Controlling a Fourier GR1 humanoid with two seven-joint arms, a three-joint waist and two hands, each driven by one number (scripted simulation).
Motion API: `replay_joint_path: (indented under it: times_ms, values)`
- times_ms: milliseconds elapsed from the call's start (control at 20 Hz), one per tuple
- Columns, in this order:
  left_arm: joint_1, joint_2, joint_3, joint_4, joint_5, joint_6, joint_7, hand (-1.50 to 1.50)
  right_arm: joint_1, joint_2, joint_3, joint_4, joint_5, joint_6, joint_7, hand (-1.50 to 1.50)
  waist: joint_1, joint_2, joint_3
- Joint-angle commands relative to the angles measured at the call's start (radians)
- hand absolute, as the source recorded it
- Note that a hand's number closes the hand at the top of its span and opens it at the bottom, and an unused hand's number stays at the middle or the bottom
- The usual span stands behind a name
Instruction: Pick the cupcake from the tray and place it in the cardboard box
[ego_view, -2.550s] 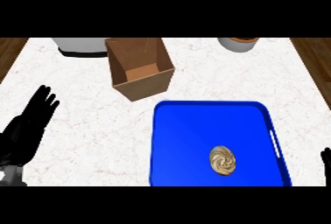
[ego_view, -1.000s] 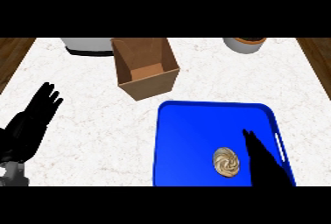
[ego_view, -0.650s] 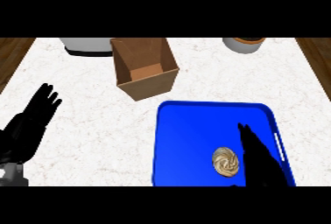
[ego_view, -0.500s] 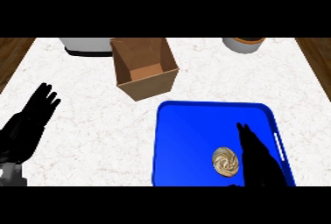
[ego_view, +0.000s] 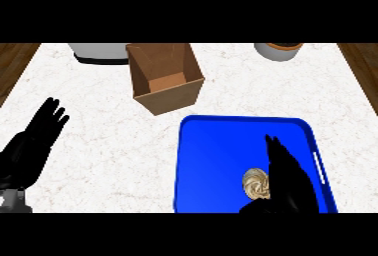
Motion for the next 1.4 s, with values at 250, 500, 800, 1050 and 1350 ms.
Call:
replay_joint_path:
  times_ms: [250,500,800,1050,1350]
  values:
    - [0.046,-0.038,0.007,-0.013,-0.02,-0.025,-0.018,0.0,0.058,0.014,-0.029,0.057,0.041,0.038,0.045,-1.5,-0.003,-0.001,0.0]
    - [-0.007,-0.055,0.007,-0.063,-0.051,0.02,0.057,0.0,0.005,0.078,-0.025,0.122,0.068,0.049,0.079,-1.5,-0.002,0.0,0.0]
    - [-0.045,-0.033,0.068,0.075,-0.026,-0.08,-0.005,0.0,-0.016,0.079,0.007,0.187,0.044,0.033,0.109,-1.5,-0.004,0.001,0.0]
    - [0.029,-0.06,0.052,-0.082,-0.047,-0.052,0.063,0.0,0.02,0.08,-0.05,0.168,0.055,0.057,0.055,-1.5,0.0,-0.001,0.001]
    - [-0.001,-0.08,0.075,-0.039,-0.077,-0.051,0.048,0.0,-0.012,0.08,-0.012,0.271,0.06,-0.01,0.068,-1.5,0.001,0.0,0.001]
